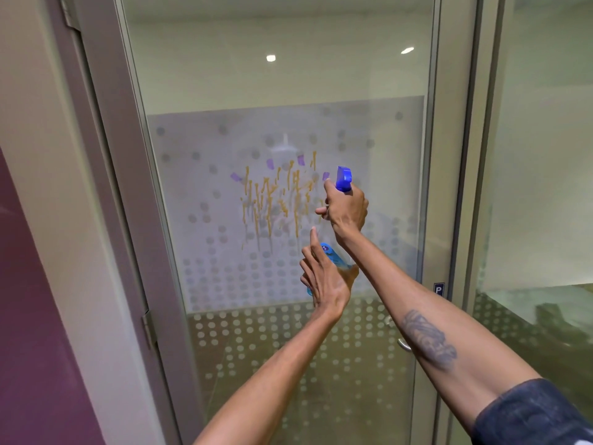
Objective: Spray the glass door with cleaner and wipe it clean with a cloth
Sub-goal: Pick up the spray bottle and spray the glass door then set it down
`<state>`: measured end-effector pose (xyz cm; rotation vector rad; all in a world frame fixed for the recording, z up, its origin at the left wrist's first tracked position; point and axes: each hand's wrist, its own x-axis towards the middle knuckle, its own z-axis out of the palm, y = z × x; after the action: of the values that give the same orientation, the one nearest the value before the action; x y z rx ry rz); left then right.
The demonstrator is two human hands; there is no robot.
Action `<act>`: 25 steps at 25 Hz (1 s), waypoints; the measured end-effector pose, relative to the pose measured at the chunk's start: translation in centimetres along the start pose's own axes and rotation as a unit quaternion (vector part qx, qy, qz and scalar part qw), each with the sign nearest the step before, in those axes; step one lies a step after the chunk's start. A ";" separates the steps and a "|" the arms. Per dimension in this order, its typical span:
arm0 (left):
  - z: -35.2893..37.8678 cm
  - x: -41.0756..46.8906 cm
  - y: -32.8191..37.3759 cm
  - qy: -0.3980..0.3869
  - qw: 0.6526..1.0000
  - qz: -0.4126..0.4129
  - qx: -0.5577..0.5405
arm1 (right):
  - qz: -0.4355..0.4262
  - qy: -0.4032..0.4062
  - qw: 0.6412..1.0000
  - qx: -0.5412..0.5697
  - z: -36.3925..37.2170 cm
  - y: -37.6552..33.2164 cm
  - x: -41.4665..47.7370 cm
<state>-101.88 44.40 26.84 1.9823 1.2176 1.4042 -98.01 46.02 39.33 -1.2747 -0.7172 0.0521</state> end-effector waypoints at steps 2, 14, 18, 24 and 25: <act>0.2 -0.3 0.0 0.000 1.000 -0.001 0.004 | 0.013 0.004 1.000 -0.014 -0.2 0.2 0.1; -3.4 3.0 -0.9 0.039 0.999 -0.007 0.024 | -0.013 -0.052 0.998 0.015 4.0 -2.8 -0.4; -4.6 2.9 -2.0 0.050 0.998 -0.009 0.031 | -0.022 -0.080 0.996 0.023 5.4 -3.0 -1.7; -7.0 2.9 -3.8 0.070 0.997 -0.025 0.025 | -0.034 -0.110 0.993 0.029 7.8 -3.4 -3.8; -7.5 2.9 -4.0 0.071 0.997 -0.024 0.027 | -0.036 -0.104 0.994 0.019 8.2 -3.5 -4.2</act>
<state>-109.98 47.90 28.40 1.9030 1.3683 1.5258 -106.70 50.14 41.39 -1.2176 -0.9374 0.1406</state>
